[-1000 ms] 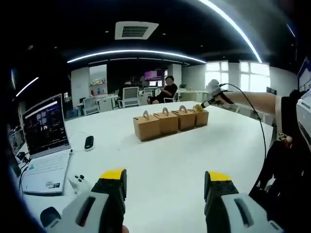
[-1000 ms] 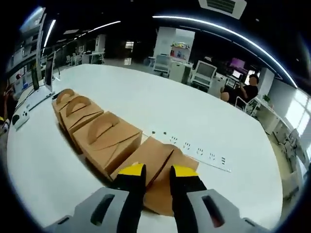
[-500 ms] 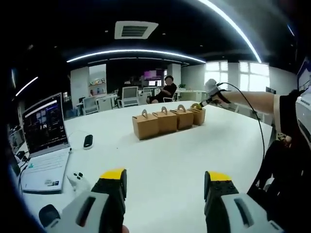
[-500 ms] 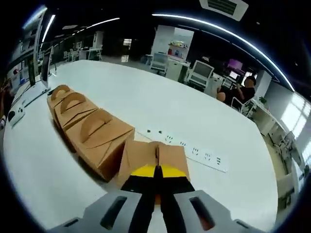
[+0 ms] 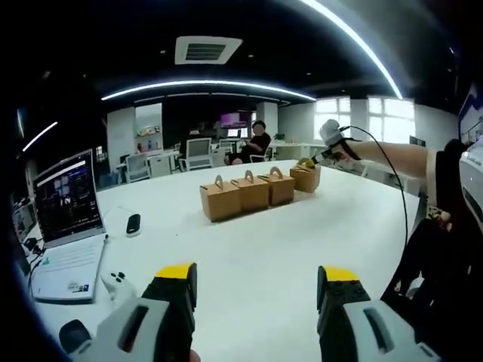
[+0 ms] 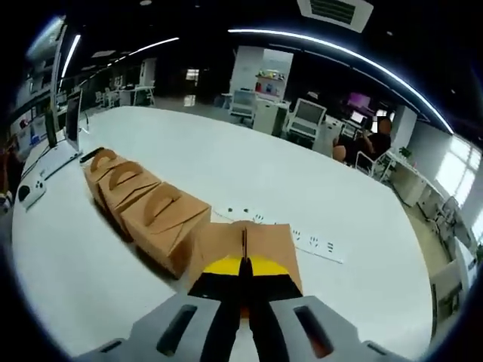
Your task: Pick up one paper box from the group, open the paper box, and remove the item inside
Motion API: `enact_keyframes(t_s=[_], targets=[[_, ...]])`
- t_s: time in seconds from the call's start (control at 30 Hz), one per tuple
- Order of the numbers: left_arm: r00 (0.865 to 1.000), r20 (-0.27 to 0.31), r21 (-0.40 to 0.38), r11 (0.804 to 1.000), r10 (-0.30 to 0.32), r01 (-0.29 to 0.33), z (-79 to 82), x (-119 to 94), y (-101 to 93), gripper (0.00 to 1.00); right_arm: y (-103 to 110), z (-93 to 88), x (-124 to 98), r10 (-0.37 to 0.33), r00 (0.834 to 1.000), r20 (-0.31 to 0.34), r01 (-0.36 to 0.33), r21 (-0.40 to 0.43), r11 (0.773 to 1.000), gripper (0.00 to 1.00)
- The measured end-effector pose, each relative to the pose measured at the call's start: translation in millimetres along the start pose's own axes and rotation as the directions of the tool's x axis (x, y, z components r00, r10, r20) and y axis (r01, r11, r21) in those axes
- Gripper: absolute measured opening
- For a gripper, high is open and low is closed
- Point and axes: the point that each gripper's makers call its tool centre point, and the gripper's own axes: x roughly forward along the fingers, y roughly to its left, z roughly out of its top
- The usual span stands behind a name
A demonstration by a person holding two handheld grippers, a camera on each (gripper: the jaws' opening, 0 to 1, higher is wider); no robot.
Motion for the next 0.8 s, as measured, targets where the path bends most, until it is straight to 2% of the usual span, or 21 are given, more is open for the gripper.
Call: enact_keyframes(t_s=[0.27,0.5,0.7,0.8], targets=[[1.0,0.016,0.016,1.0,-0.022,0.021,7.1,0,-11.8,0.65,22,0.6,-49,0.052,0.998,0.047,-0.051,-0.021,0.998,0.02],[0.998,0.021,0.016,0.998,-0.054,0.054,8.2,4,-25.3,0.65,63,-8.1,-89,0.152,0.985,0.076,-0.147,-0.078,0.986,0.03],[0.996,0.033,0.023,0.996,-0.083,0.082,12.6,-1,-36.7,0.65,110,-12.2,-120,0.259,0.959,0.115,-0.24,-0.155,0.958,0.03],[0.996,0.038,0.026,0.996,-0.085,0.084,12.7,-5,-39.8,0.65,136,-13.8,-131,0.344,0.929,0.134,-0.306,-0.241,0.921,0.03]])
